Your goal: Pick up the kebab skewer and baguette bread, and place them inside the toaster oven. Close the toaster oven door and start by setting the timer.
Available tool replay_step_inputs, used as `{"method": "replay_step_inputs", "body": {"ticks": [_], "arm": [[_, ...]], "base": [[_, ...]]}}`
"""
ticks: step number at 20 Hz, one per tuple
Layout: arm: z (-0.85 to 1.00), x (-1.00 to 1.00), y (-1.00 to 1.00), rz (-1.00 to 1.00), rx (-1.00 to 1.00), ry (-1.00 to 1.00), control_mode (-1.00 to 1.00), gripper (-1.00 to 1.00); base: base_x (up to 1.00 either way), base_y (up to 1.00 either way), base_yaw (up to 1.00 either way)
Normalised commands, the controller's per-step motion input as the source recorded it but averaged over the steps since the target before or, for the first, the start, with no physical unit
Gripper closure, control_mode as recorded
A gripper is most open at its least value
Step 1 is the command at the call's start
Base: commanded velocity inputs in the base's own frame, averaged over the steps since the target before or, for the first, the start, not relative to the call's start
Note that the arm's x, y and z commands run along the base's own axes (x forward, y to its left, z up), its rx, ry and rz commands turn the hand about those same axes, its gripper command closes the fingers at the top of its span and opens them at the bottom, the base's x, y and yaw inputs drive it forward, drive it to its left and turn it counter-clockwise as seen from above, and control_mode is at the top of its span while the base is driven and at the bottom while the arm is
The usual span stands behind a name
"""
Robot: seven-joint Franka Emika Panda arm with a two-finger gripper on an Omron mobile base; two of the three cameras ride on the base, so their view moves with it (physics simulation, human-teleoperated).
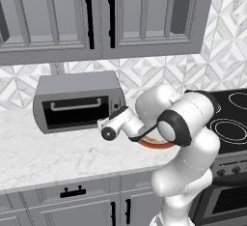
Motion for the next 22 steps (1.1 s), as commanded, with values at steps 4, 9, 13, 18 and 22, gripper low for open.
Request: {"method": "replay_step_inputs", "body": {"ticks": [4,9,13,18,22], "arm": [[-0.13,0.1,-0.06,0.0,0.04,0.0,-1.0,-1.0],[-0.09,0.02,-0.2,0.0,0.01,0.0,-1.0,-1.0],[-0.03,0.0,-0.26,0.0,0.01,0.0,-1.0,-1.0],[-0.07,0.0,-0.16,0.0,0.0,0.0,-1.0,-1.0],[-0.03,0.0,-0.25,0.0,0.0,0.0,-1.0,-1.0]], "base": [[0.0,0.0,0.0],[0.0,0.0,0.0],[0.0,0.0,0.0],[0.0,0.0,0.0],[0.0,0.0,0.0]]}}
